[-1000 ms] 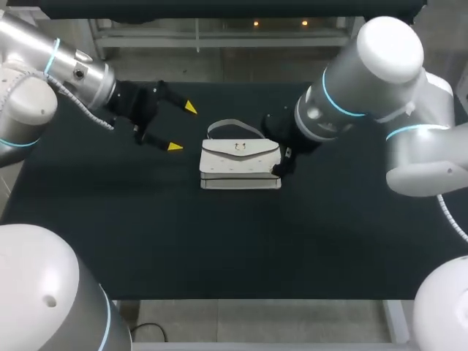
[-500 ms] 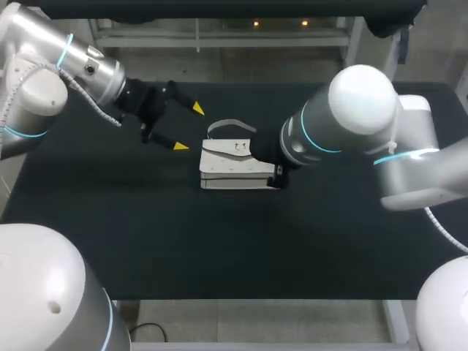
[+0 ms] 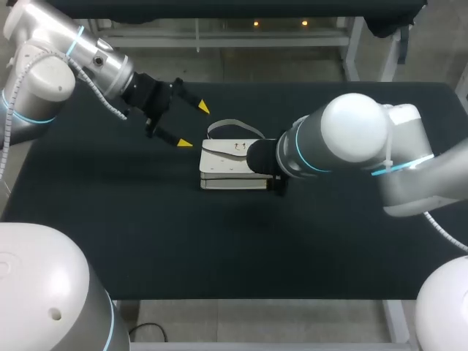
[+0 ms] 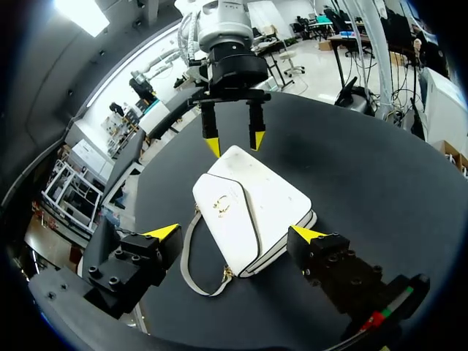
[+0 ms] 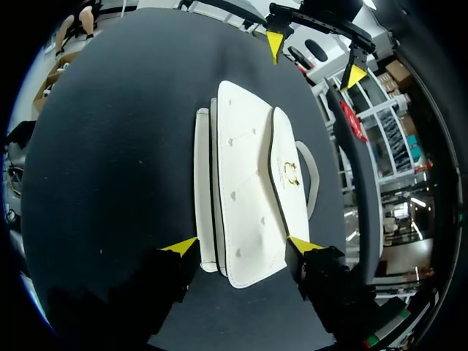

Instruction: Pick up the bag, open it, inspect its contents, close it, and place it on the opposite side

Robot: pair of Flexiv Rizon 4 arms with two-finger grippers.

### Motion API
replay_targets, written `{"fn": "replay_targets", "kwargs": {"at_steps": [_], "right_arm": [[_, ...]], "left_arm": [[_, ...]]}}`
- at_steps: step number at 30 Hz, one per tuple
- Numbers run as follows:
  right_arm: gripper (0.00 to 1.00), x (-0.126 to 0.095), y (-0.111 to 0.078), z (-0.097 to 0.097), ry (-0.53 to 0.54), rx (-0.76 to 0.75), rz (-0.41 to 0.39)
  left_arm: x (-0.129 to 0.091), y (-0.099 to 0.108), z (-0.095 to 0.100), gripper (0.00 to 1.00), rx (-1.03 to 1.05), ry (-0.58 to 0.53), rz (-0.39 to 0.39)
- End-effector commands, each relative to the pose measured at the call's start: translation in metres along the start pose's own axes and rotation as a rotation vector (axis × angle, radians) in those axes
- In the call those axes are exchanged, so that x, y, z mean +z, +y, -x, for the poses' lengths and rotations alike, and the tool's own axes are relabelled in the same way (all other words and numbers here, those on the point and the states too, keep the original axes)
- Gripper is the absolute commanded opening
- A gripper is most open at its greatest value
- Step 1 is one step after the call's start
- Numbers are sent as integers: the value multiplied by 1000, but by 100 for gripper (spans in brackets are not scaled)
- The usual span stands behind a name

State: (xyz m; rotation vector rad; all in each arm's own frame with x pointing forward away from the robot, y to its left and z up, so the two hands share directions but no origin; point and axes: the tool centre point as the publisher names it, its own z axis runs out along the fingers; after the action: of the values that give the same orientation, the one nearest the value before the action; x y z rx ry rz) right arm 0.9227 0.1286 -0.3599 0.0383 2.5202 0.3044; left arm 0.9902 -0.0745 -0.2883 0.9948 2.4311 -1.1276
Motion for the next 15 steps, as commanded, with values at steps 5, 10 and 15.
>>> {"fn": "replay_targets", "kwargs": {"at_steps": [5, 10, 15], "right_arm": [[52, 12, 4, -1, -1, -30, 0], [47, 14, 6, -1, 2, -41, 2], [42, 15, 8, -1, 1, -51, -1]], "left_arm": [[9, 2, 6, 100, -4, 19, -3], [10, 2, 7, 100, -7, 26, 0], [12, 3, 8, 100, -8, 37, 0]]}}
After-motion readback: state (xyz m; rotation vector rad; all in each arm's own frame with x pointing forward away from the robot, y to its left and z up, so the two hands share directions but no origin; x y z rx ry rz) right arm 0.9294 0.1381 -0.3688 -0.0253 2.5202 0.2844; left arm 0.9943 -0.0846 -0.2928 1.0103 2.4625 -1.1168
